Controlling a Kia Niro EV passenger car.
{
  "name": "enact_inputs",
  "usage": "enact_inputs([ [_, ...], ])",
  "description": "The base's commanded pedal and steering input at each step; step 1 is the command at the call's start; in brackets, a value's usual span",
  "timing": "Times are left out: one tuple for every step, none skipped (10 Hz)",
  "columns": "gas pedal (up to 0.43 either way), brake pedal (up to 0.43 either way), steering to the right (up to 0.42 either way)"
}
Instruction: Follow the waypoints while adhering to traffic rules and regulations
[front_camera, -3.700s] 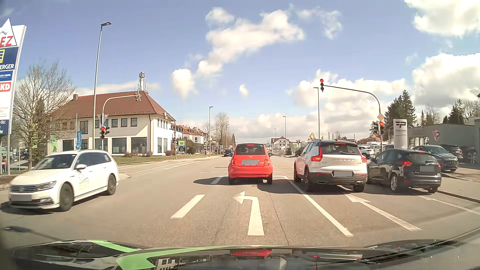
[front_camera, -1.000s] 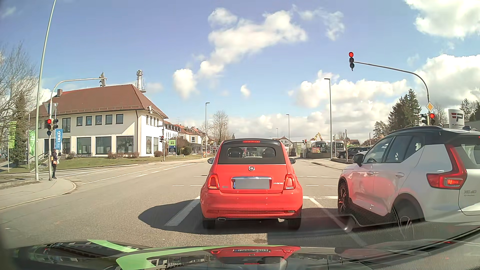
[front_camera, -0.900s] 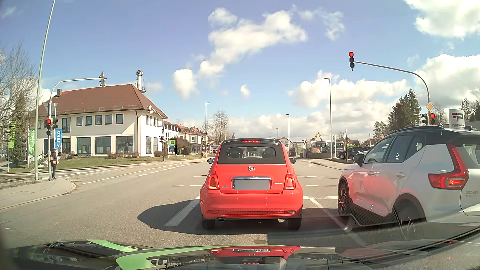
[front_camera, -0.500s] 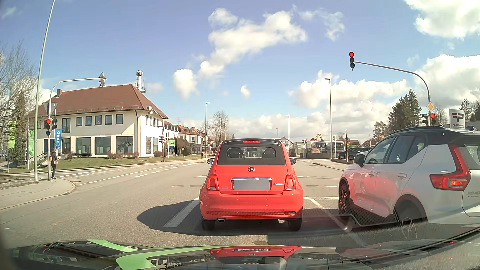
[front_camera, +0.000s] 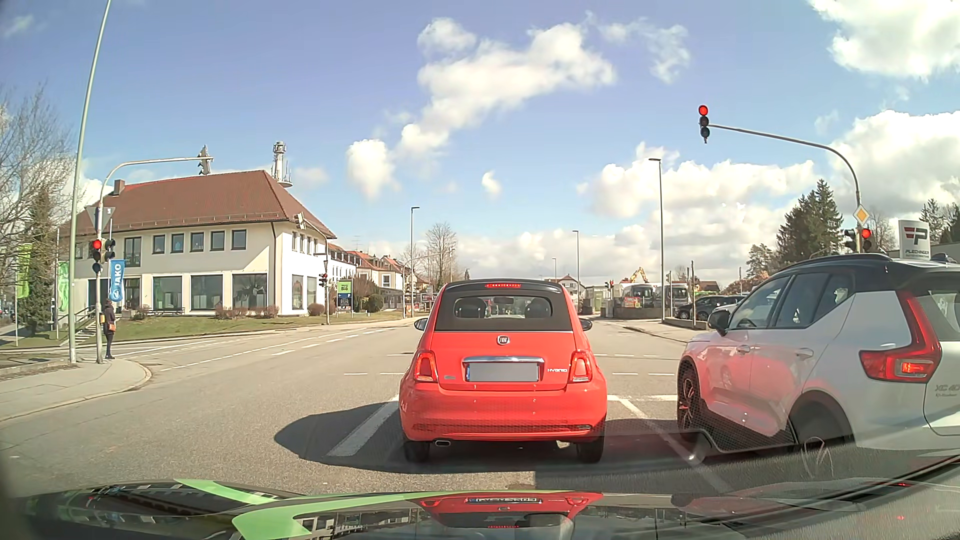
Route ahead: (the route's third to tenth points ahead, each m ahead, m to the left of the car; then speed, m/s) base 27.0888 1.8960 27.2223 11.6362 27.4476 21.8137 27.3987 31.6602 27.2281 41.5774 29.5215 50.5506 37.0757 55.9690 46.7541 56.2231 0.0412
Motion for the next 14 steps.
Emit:
enact_inputs([
  [0.0, 0.244, 0.0],
  [0.0, 0.25, 0.0],
  [0.0, 0.244, 0.0],
  [0.0, 0.25, 0.0],
  [0.0, 0.25, 0.0],
  [0.0, 0.25, 0.0],
  [0.0, 0.25, 0.0],
  [0.0, 0.25, 0.0],
  [0.0, 0.25, 0.0],
  [0.0, 0.25, 0.0],
  [0.0, 0.25, 0.0],
  [0.0, 0.25, 0.0],
  [0.0, 0.25, 0.0],
  [0.0, 0.25, 0.0],
])
